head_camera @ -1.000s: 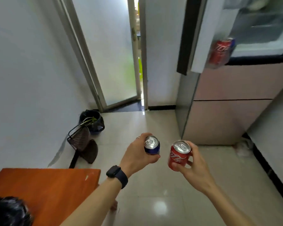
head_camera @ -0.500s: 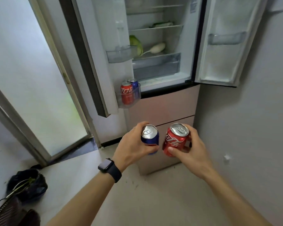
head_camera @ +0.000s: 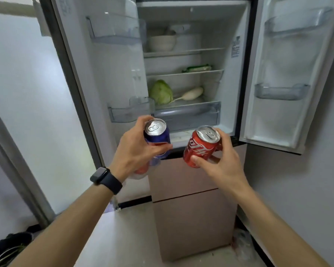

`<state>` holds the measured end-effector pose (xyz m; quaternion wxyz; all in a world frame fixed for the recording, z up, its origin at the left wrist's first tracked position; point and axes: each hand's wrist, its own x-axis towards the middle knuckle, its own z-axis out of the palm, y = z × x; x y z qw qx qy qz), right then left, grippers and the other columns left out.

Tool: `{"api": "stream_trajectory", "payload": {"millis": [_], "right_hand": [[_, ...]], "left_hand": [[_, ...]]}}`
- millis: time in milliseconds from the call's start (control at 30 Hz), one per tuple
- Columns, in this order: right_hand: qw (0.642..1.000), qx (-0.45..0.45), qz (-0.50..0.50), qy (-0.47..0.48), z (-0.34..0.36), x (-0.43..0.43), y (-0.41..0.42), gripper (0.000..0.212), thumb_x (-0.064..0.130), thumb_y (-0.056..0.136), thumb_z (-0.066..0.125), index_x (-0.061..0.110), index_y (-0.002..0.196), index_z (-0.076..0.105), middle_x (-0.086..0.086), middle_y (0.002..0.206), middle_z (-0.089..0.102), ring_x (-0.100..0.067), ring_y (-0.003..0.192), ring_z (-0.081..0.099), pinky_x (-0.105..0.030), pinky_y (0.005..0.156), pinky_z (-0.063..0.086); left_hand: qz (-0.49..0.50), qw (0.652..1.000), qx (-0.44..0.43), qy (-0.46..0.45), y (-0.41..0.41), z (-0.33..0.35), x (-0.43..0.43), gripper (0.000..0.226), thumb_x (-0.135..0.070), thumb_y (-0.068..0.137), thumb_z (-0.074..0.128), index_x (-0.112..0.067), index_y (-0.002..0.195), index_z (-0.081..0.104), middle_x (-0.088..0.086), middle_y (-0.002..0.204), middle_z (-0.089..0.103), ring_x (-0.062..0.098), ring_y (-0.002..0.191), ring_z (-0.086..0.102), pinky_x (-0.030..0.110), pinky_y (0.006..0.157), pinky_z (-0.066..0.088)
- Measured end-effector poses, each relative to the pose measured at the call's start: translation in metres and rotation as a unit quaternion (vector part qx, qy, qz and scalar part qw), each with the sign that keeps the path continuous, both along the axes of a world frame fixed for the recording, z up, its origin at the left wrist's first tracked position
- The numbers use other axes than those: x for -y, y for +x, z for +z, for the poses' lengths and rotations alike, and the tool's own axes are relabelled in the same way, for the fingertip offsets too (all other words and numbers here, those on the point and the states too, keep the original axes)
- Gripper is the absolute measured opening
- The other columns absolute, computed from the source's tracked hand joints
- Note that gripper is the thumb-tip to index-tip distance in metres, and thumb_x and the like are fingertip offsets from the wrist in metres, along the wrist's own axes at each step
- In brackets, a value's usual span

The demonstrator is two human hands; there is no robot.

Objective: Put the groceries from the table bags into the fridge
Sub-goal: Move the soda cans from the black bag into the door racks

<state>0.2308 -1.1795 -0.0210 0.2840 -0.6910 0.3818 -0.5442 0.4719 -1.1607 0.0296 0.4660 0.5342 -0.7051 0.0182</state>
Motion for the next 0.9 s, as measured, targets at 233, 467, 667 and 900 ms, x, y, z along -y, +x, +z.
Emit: {"api": "stream_trajectory", "payload": {"millis": [233,467,667,900], "right_hand": [[0.992,0.099,0.063,-0.054,0.069,0.090,0.034,0.082,0.023,0.077,0.085,0.029,0.141,0.035,0.024,0.119,0.048,0.025,0.101,0.050,0.001,0.076,0.043],[0.978,0.129,0.144,-0.085,0.136,0.176,0.093,0.086,0.033,0.077,0.084,0.031,0.144,0.031,0.013,0.132,0.045,-0.003,0.114,0.053,-0.011,0.081,0.048],[0.972,0.065,0.210,-0.086,0.140,0.232,0.133,0.080,0.024,0.074,0.087,0.035,0.136,0.038,0.020,0.121,0.050,-0.001,0.107,0.055,-0.024,0.093,0.051],[0.964,-0.045,0.250,-0.076,0.121,0.257,0.160,0.089,0.035,0.071,0.087,0.031,0.144,0.037,0.005,0.137,0.051,-0.015,0.121,0.054,-0.039,0.101,0.049]], "left_hand": [[0.091,0.988,-0.057,-0.110,0.016,0.085,0.044,0.080,-0.045,0.064,0.089,-0.024,0.130,0.048,-0.026,0.106,0.055,-0.015,0.093,0.057,0.005,0.077,0.049],[0.241,0.963,-0.022,-0.116,0.028,0.134,0.088,0.083,-0.039,0.065,0.093,-0.019,0.133,0.050,-0.004,0.120,0.052,0.010,0.103,0.053,0.004,0.078,0.040],[0.318,0.946,-0.043,-0.056,0.048,0.129,0.114,0.082,-0.038,0.065,0.093,-0.018,0.132,0.050,-0.001,0.120,0.054,0.017,0.104,0.058,0.020,0.080,0.049],[0.366,0.930,-0.034,0.030,0.054,0.118,0.122,0.077,-0.043,0.068,0.090,-0.019,0.130,0.050,-0.001,0.117,0.057,0.017,0.101,0.060,0.023,0.077,0.053]]}}
